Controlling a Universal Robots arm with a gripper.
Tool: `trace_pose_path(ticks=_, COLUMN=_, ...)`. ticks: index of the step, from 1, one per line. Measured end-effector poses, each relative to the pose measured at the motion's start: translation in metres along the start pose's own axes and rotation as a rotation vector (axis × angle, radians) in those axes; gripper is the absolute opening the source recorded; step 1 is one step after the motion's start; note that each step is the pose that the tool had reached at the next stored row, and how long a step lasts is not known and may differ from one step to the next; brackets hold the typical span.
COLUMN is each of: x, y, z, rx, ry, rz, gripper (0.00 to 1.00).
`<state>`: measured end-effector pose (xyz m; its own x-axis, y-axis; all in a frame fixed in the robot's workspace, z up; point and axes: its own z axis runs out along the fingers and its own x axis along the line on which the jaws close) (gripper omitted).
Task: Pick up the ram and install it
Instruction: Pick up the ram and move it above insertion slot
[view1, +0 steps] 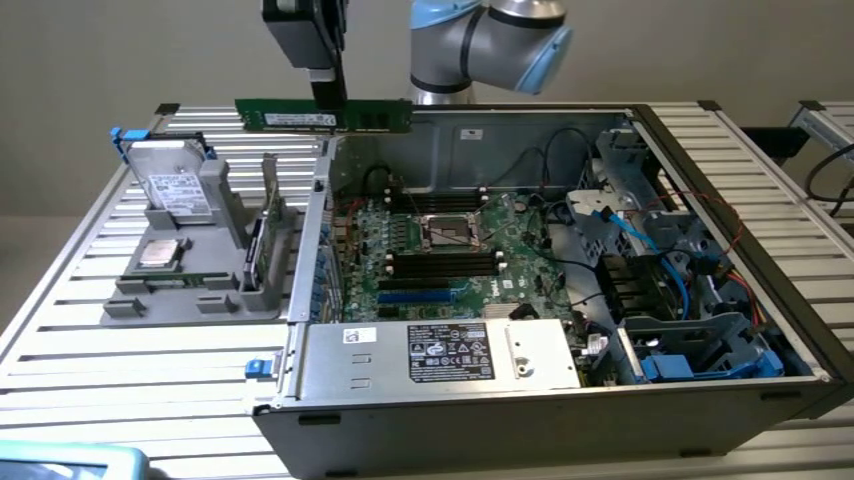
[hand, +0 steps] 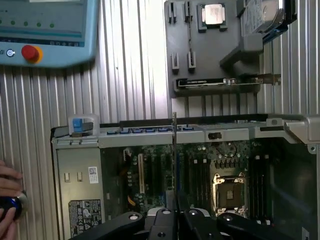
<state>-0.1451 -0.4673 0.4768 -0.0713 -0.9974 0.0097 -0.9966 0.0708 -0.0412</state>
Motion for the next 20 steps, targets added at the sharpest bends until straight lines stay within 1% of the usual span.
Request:
trace_pose_path(ticks=10, x=-0.003, y=-0.0451, z=0.009, rx=0.0001, ry=-0.0001, rz=-0.001, gripper=0.12)
trace_pose_path(ticks=11, x=-0.004, y=-0.0556, z=0.0119, rx=0.0, ry=0.0, rz=-0.001, gripper=0.12)
trace_pose_path(ticks=12, x=-0.005, y=-0.0735, z=0.0163, rx=0.0, ry=-0.0001, rz=-0.001, gripper=0.12)
trace_pose_path(ticks=13, x=-0.006, y=-0.0808, z=0.0178, rx=0.0, ry=-0.0001, rz=-0.001, gripper=0.12)
trace_pose_path(ticks=14, x=-0.007, y=-0.0947, z=0.0205, rx=0.0, ry=-0.0001, rz=-0.001, gripper=0.12)
trace_pose_path(ticks=19, x=-0.009, y=-0.117, z=0.0255, rx=0.0001, ry=-0.0001, rz=-0.001, gripper=0.12)
trace_pose_path(ticks=20, x=-0.01, y=-0.1201, z=0.027, rx=0.0001, ry=-0.0007, rz=-0.001, gripper=0.12)
